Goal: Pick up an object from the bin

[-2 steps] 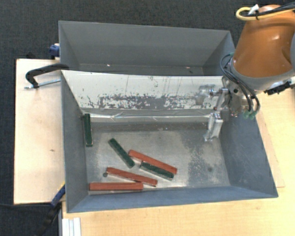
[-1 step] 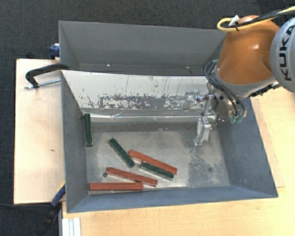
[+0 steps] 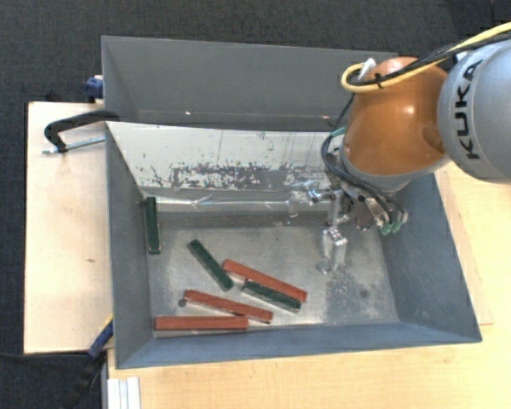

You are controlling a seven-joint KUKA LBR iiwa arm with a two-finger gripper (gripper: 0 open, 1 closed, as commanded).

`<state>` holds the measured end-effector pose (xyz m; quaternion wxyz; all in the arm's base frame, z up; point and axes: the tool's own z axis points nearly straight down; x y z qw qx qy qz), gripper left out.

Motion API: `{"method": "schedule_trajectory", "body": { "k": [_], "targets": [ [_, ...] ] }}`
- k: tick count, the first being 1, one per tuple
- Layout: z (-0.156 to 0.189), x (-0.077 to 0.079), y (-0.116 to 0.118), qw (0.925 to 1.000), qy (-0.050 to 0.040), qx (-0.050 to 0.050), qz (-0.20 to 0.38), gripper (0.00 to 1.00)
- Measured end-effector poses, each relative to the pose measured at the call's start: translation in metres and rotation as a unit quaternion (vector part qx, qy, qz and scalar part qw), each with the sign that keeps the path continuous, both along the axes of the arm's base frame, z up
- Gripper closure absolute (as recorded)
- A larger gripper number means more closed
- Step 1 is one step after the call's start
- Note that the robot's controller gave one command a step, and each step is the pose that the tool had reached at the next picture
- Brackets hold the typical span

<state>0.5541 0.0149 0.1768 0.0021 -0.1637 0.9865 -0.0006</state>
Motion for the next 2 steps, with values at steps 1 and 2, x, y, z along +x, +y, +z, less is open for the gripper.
{"method": "schedule_trajectory", "body": {
  "k": [1,2],
  "targets": [
    [-0.043,0.004,0.018,1.0000,-0.0015,0.003,0.000,0.00],
    [-0.094,-0.004,0.030,0.9975,0.0004,0.001,-0.070,0.00]
  ]
}}
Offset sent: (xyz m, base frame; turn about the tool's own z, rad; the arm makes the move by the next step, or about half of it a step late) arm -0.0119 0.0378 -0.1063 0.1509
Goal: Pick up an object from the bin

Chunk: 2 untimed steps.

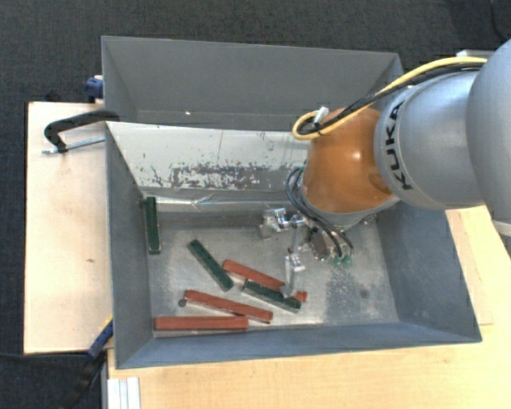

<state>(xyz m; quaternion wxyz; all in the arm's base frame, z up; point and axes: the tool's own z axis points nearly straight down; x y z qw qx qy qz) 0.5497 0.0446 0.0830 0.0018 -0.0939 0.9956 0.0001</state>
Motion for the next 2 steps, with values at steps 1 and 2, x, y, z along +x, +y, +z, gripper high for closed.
{"method": "schedule_trajectory", "body": {
  "k": [1,2],
  "targets": [
    [-0.0095,-0.0387,0.0222,0.9966,-0.0012,0.000,0.083,1.00],
    [-0.0117,-0.0399,0.0229,0.9965,-0.0003,0.000,0.083,0.00]
  ]
}}
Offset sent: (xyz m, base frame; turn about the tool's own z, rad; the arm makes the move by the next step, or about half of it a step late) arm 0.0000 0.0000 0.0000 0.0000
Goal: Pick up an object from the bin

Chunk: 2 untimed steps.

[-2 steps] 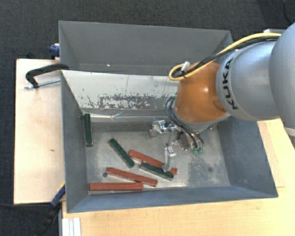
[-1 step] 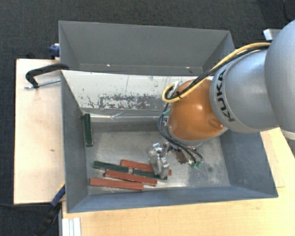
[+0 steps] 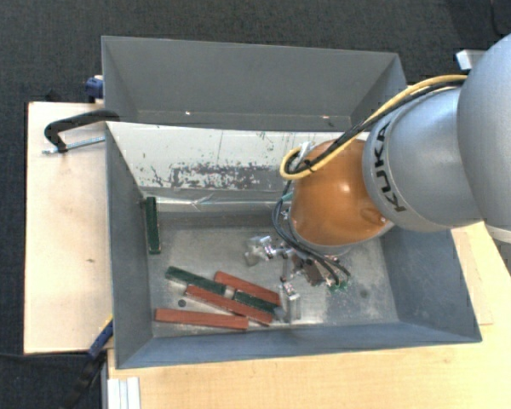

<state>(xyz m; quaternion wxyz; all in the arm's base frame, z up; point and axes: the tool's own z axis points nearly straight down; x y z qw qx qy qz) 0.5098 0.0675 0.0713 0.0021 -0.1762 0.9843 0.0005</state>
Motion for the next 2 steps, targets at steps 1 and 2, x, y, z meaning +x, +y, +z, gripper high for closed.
{"method": "schedule_trajectory", "body": {
  "k": [1,2],
  "targets": [
    [0.0025,0.0012,-0.0007,1.0000,-0.0023,0.000,-0.001,1.00],
    [0.0026,0.0014,-0.0006,1.0000,-0.0025,0.000,-0.001,1.00]
  ]
}}
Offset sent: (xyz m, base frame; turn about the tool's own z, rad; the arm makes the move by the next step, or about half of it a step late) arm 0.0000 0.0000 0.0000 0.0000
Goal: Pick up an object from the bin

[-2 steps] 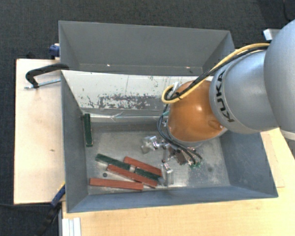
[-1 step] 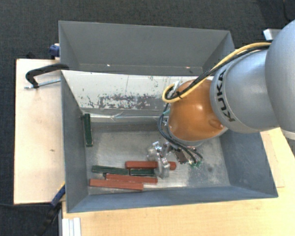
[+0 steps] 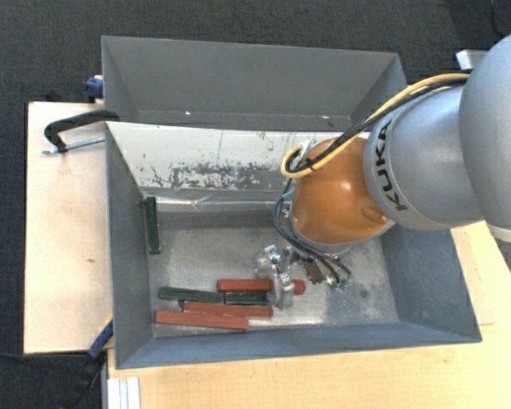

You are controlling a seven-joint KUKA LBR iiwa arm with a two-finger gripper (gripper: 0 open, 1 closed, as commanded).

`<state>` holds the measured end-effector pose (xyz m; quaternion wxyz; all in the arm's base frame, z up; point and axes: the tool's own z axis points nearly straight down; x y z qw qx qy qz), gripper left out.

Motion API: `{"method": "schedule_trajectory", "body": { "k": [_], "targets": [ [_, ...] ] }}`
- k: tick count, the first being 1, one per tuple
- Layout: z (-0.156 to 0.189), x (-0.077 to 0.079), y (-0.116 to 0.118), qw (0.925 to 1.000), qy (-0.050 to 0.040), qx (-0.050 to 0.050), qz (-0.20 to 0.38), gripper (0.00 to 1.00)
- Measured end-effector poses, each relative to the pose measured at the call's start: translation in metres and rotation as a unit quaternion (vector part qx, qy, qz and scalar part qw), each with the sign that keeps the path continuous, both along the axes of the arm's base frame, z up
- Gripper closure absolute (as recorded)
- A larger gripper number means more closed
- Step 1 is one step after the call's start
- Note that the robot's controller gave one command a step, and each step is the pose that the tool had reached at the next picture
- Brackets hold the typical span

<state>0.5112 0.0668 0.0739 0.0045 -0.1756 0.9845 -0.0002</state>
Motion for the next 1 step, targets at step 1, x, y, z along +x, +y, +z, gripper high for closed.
{"method": "schedule_trajectory", "body": {
  "k": [1],
  "targets": [
    [0.1956,0.0084,0.0244,1.0000,0.0006,0.001,0.000,1.00]
  ]
}}
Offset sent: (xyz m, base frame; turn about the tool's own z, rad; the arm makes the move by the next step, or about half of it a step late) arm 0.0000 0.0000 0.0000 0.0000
